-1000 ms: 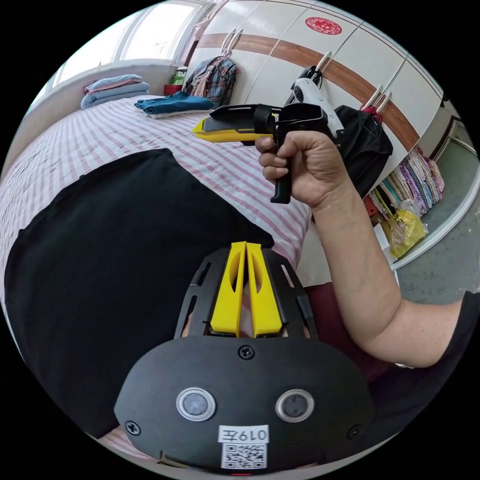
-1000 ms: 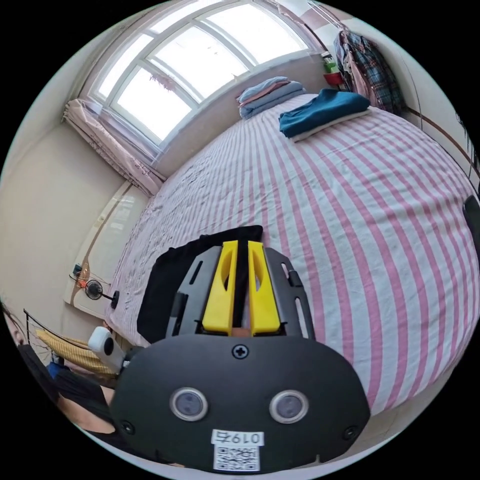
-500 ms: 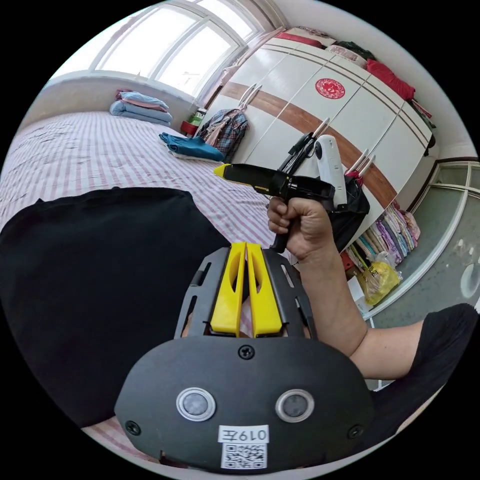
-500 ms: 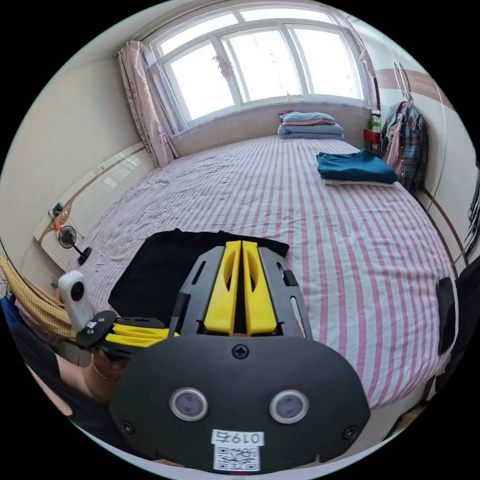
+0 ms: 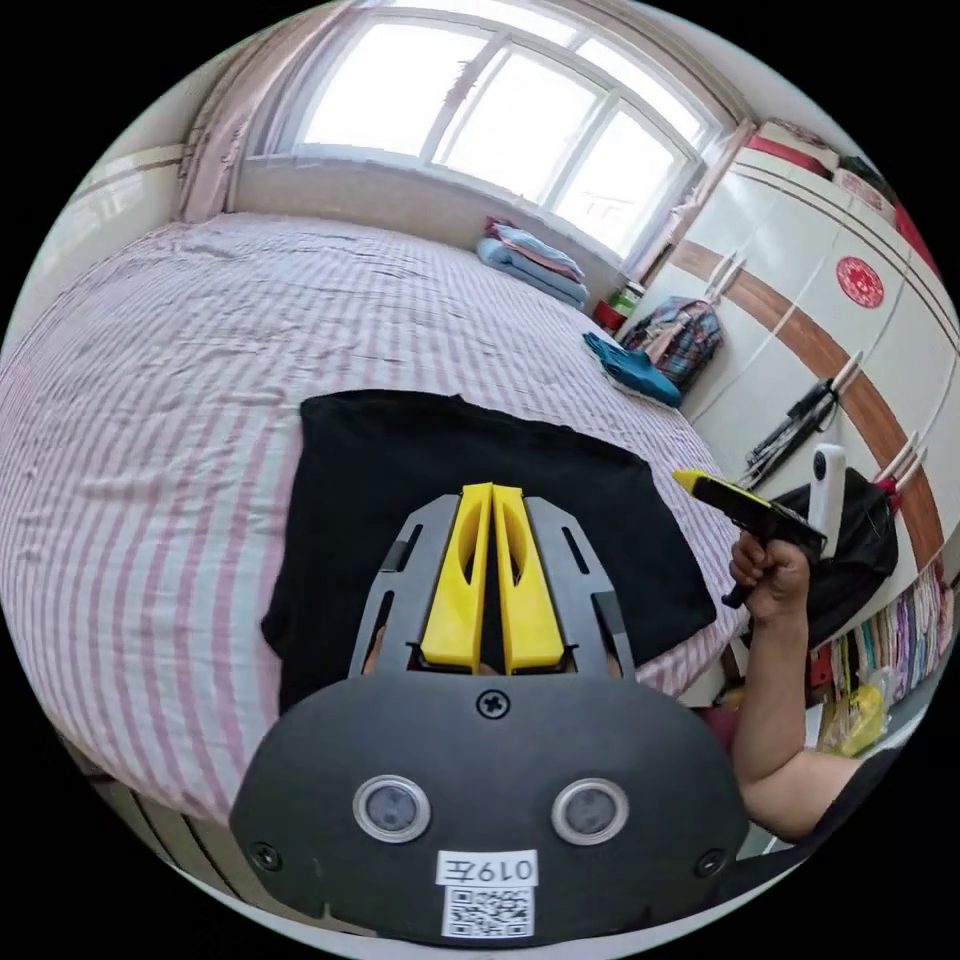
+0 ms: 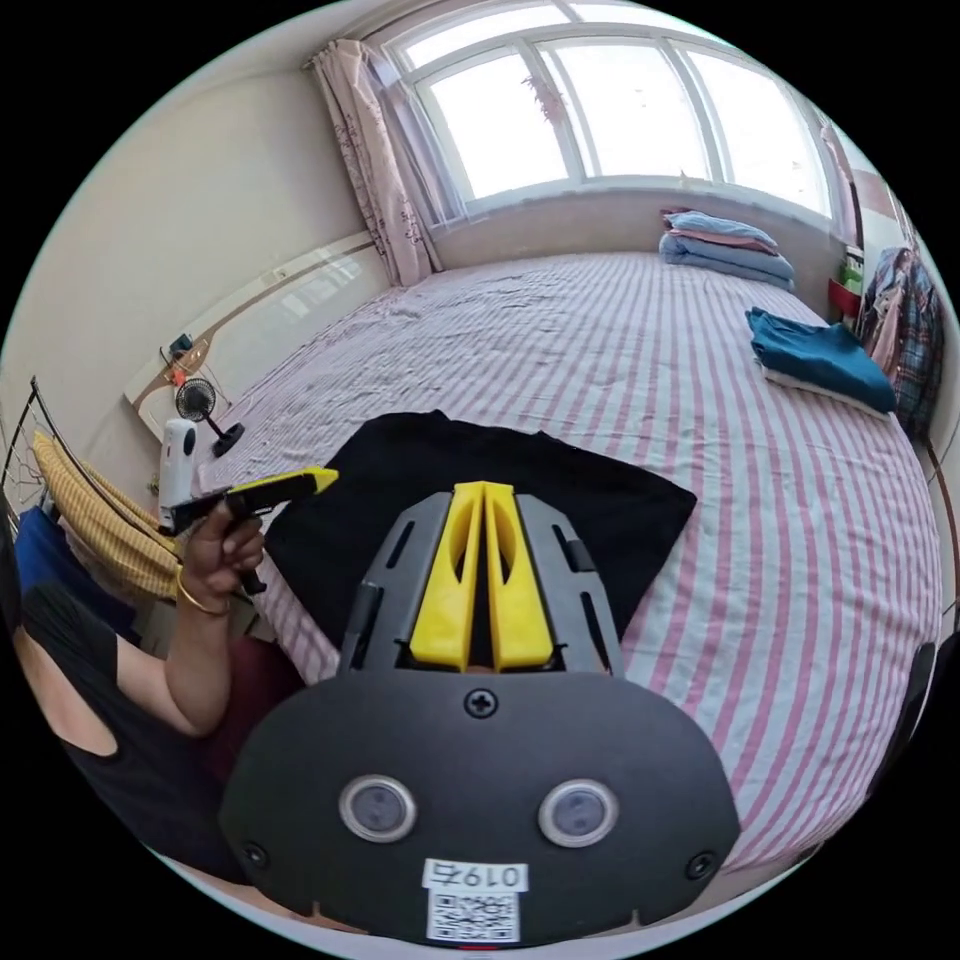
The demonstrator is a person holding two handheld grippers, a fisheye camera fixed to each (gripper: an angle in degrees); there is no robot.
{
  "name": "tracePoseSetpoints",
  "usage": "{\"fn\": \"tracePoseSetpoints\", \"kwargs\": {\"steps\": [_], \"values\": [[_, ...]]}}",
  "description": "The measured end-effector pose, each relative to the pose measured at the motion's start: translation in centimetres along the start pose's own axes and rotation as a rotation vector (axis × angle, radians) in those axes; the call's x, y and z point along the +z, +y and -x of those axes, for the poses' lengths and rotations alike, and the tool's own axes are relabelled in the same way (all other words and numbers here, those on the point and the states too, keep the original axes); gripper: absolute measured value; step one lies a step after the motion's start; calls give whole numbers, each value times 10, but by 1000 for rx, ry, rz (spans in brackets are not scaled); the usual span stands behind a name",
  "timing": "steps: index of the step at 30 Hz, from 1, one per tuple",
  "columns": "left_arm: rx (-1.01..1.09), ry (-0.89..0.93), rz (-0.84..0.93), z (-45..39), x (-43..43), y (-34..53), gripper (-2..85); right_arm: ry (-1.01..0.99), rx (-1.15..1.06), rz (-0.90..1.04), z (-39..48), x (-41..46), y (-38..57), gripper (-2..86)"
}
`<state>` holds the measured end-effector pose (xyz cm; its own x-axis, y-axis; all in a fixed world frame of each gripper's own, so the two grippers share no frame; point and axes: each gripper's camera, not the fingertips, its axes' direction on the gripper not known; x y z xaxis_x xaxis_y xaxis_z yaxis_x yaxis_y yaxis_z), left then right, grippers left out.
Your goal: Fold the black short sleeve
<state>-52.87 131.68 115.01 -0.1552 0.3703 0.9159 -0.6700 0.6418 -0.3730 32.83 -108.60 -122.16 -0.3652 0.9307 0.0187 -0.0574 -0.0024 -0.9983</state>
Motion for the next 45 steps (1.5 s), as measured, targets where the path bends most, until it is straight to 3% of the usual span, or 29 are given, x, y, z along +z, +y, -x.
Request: {"fn": "tracePoseSetpoints", "kwargs": {"steps": [3, 6, 10, 14, 18, 29, 33, 38, 45], "values": [[-98, -171, -24, 53, -24, 26, 13, -43, -49, 30, 16, 8, -30, -9], [-107, -294, 80, 89, -19, 51, 17, -80, -80, 76, 30, 23, -74, -8], [-95, -147, 195, 129, 2, 89, 40, -236, -177, 126, 56, 47, -159, -6], [-117, 57, 166, 163, 14, 126, 39, -326, -243, 91, 82, 52, -206, -5], [-132, 28, 194, 175, 34, 153, 46, -325, -243, 129, 98, 71, -235, -6], [-146, 286, 60, 192, 58, 228, 21, -333, -193, 159, 84, 67, -313, 0], [-168, 286, 57, 189, 71, 247, 33, -296, -235, 168, 99, 62, -339, 0], [-109, 102, 117, 169, 96, 274, 69, -274, -247, 175, 102, 59, -363, -2], [-216, 269, 122, 190, 120, 313, 84, -245, -235, 185, 78, 56, -420, -5]]}}
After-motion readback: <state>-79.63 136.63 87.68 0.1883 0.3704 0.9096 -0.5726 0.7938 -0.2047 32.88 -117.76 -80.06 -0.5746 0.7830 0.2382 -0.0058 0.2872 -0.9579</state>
